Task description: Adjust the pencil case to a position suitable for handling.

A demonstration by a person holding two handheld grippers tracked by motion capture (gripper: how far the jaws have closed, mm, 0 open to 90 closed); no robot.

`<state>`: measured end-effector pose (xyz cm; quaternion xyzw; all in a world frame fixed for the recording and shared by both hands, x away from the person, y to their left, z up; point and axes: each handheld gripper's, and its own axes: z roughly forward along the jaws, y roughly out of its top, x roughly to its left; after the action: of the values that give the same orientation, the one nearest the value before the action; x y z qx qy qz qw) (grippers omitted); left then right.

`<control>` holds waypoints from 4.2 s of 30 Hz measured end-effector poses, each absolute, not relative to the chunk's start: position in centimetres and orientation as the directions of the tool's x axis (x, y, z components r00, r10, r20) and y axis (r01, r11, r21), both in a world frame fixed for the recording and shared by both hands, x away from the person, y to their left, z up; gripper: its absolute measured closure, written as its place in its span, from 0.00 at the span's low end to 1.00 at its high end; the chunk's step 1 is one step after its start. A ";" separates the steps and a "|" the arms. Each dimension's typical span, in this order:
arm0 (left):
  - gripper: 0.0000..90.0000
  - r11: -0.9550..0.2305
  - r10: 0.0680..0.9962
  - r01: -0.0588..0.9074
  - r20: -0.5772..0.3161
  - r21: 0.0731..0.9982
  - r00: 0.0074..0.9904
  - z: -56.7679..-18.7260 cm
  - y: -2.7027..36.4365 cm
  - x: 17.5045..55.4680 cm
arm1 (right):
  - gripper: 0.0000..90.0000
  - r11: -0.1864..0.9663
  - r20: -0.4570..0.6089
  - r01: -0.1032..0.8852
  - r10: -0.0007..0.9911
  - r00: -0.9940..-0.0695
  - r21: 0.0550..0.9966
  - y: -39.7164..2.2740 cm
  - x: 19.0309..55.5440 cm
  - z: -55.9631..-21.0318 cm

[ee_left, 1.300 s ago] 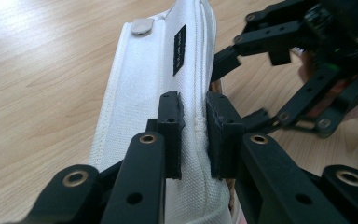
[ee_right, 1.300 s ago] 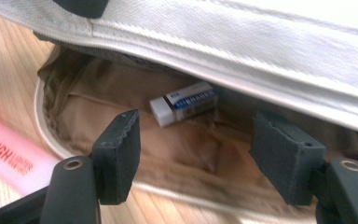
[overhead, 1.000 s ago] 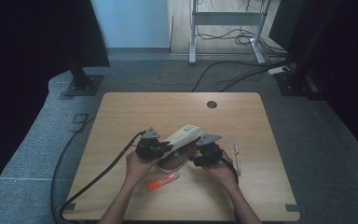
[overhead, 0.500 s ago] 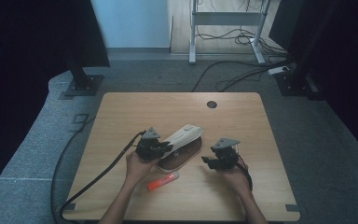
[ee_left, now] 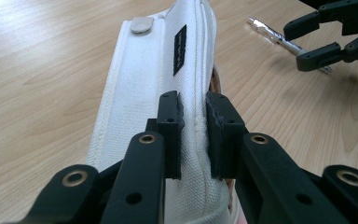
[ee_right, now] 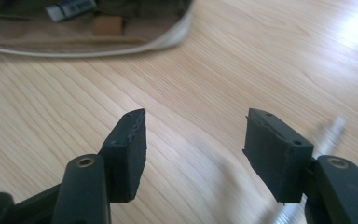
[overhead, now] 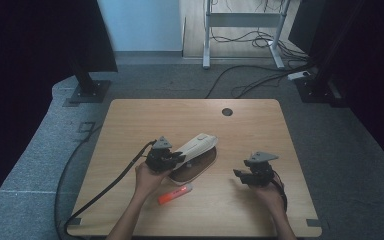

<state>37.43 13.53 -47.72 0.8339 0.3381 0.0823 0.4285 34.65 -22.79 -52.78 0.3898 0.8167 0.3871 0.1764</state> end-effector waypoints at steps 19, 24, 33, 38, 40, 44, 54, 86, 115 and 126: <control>0.85 -0.399 0.635 0.499 -0.161 0.769 0.756 -47.8 13.5 37.5 | 0.43 0.331 0.032 0.572 0.846 -0.532 0.751 -27.6 32.8 -54.6; 0.85 -0.399 0.634 0.499 -0.162 0.769 0.756 -47.8 13.5 37.4 | 0.49 0.346 0.020 0.576 0.845 -0.534 0.741 -27.3 32.9 -55.0; 0.85 -0.397 0.632 0.499 -0.164 0.771 0.757 -47.9 13.5 37.4 | 0.73 0.333 0.031 0.577 0.848 -0.529 0.746 -27.3 32.5 -54.9; 0.85 -0.396 0.632 0.499 -0.165 0.771 0.757 -47.9 13.5 37.4 | 0.82 0.311 0.063 0.595 0.850 -0.523 0.741 -27.3 32.5 -54.8; 0.85 -0.396 0.632 0.499 -0.165 0.771 0.757 -47.9 13.5 37.4 | 0.85 0.309 0.070 0.600 0.849 -0.524 0.738 -27.2 32.5 -54.8; 0.85 -0.396 0.632 0.499 -0.165 0.771 0.757 -47.9 13.6 37.4 | 0.87 0.307 0.078 0.609 0.850 -0.521 0.732 -27.0 32.5 -54.7; 0.85 -0.388 0.634 0.499 -0.169 0.775 0.755 -47.8 13.6 37.5 | 0.87 0.295 0.084 0.579 0.838 -0.539 0.760 -26.7 32.5 -53.5; 0.85 -0.387 0.629 0.498 -0.172 0.776 0.758 -47.7 13.7 37.5 | 0.87 0.365 0.094 0.506 0.733 -0.674 0.781 -19.2 35.6 -51.9; 0.85 -0.378 0.614 0.505 -0.198 0.776 0.764 -47.8 13.5 37.7 | 0.87 0.481 0.065 0.444 0.620 -0.782 0.756 -11.8 38.2 -52.3; 0.85 -0.387 0.626 0.504 -0.181 0.772 0.759 -47.8 13.6 37.7 | 0.87 0.508 0.062 0.438 0.598 -0.799 0.741 -10.7 39.0 -52.8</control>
<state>37.71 13.62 -47.78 0.8298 0.3403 0.0698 0.4368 39.04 -10.68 -52.85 0.3003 0.8625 0.3945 0.1015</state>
